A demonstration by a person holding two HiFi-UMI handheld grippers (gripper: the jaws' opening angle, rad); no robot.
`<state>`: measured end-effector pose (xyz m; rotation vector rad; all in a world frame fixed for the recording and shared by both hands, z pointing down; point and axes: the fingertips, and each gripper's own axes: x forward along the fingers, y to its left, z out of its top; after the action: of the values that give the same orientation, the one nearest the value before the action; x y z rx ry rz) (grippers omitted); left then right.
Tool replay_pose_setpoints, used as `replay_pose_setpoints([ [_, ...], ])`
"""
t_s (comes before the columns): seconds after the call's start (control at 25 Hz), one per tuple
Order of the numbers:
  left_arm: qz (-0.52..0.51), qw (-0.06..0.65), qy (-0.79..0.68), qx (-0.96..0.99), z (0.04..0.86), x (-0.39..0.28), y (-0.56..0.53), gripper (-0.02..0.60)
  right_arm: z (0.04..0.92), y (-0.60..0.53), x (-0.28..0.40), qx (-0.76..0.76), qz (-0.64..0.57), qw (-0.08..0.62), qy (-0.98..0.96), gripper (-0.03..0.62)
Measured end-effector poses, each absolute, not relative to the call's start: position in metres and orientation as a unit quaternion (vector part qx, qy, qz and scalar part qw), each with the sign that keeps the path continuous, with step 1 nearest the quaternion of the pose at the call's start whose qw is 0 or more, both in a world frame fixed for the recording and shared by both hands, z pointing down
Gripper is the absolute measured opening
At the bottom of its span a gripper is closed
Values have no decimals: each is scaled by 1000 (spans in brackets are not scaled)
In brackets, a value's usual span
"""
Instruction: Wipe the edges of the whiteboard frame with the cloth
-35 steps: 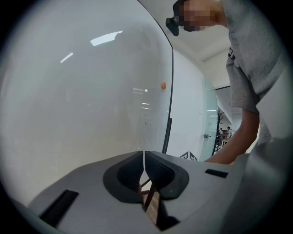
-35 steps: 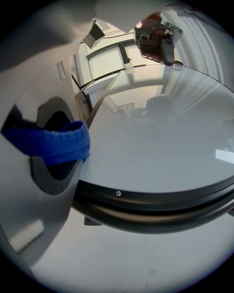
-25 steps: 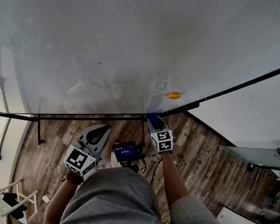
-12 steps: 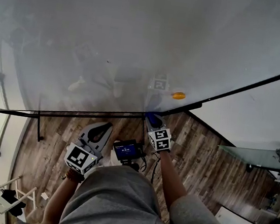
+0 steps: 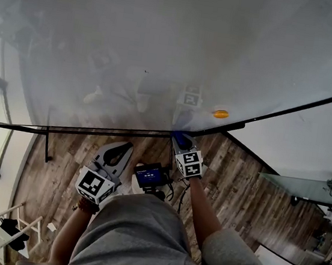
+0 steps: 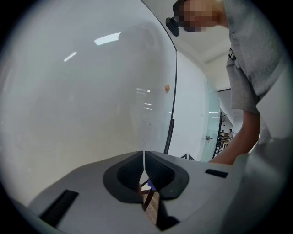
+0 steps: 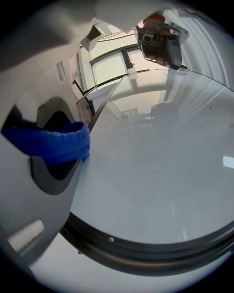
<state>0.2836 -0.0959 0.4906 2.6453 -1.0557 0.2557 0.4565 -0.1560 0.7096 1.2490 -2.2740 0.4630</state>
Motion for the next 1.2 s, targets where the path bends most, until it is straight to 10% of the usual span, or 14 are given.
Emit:
replay_pose_setpoints([
  [1.2, 92, 141, -390, 905, 500, 239, -89, 18, 707, -154, 406, 439, 184, 237, -847, 106],
])
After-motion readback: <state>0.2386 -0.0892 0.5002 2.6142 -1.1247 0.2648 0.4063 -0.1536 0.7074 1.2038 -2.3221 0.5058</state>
